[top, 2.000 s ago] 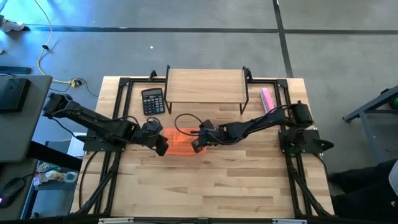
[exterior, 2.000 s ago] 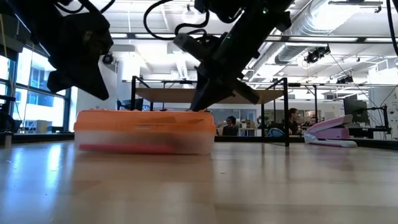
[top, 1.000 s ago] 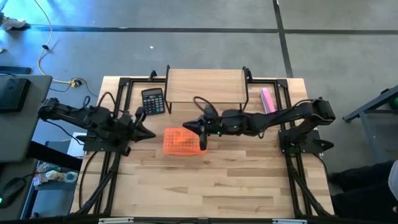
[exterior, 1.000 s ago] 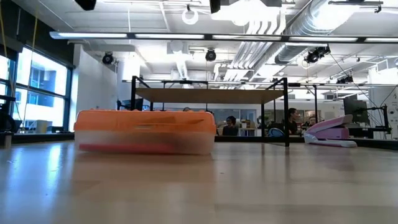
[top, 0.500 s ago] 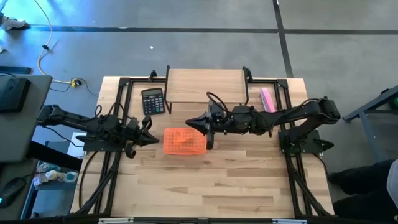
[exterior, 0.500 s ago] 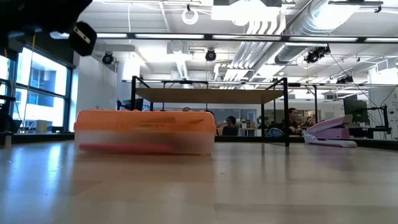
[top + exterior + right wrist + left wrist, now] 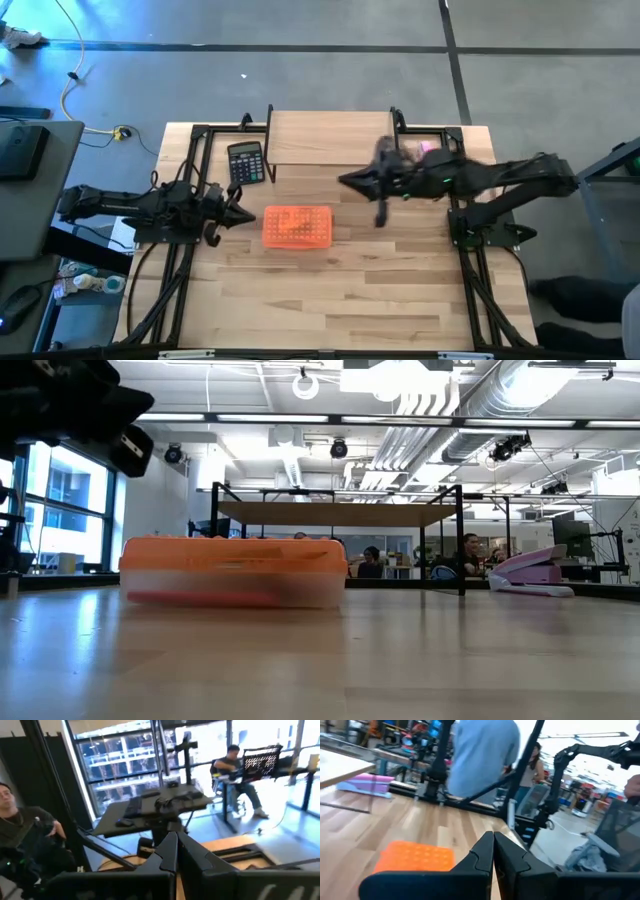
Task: Pack school essentials
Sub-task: Return to Home Position
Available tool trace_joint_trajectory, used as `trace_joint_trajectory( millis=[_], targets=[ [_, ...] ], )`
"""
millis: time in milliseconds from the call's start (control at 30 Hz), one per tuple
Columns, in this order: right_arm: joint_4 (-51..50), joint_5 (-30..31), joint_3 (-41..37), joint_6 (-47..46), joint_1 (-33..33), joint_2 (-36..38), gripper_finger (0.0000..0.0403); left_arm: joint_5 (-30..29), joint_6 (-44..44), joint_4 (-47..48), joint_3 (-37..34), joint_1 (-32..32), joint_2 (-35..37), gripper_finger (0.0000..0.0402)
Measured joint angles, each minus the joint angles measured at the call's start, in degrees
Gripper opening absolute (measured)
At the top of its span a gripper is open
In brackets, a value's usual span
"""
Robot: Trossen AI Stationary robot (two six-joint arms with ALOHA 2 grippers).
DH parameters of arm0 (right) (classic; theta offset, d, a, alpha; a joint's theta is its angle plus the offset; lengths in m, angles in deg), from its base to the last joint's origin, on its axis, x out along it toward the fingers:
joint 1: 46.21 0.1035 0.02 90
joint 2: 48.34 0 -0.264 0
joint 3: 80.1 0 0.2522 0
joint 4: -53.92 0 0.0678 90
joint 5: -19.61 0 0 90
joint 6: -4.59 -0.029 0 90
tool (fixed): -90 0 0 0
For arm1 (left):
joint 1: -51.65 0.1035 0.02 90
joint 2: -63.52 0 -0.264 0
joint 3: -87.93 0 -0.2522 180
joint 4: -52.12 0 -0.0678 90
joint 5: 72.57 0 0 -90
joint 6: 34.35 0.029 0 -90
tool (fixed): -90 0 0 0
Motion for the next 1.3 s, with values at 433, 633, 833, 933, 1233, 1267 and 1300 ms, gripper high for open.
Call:
trace_joint_trajectory(
  millis=[433, 633, 833, 933, 1233, 1267, 1300],
  targets=[
    [-28.62, 7.66, 0.00, 4.04, 2.23, 21.56, 0.0000, 1.29, -3.76, -1.89, -2.75, 6.64, 0.95, 0.0000],
    [-30.59, 9.62, -5.55, 4.87, 3.02, 24.95, 0.0000, -0.26, -4.03, -1.96, -2.69, 8.35, 0.99, 0.0000],
    [-17.12, 3.10, -23.59, 0.08, 1.48, 31.95, 0.0000, -0.22, -7.88, -0.32, -2.67, 8.51, 0.98, 0.0000],
    [-5.77, -2.85, -33.16, -1.21, 0.59, 35.08, 0.0000, -0.22, -8.00, 2.55, -2.67, 8.39, 0.97, 0.0000],
    [9.78, -4.63, -54.86, -7.63, -1.96, 41.65, 0.0000, -0.24, -6.44, 6.26, -2.67, 8.39, 0.99, 0.0001],
    [10.64, -4.98, -56.46, -7.70, -2.17, 42.39, 0.0000, -0.22, -6.42, 6.28, -2.67, 8.39, 0.97, 0.0001],
    [11.25, -5.01, -58.01, -7.69, -2.36, 43.21, 0.0000, -0.22, -6.42, 6.26, -2.67, 8.39, 0.97, 0.0000]
  ],
)
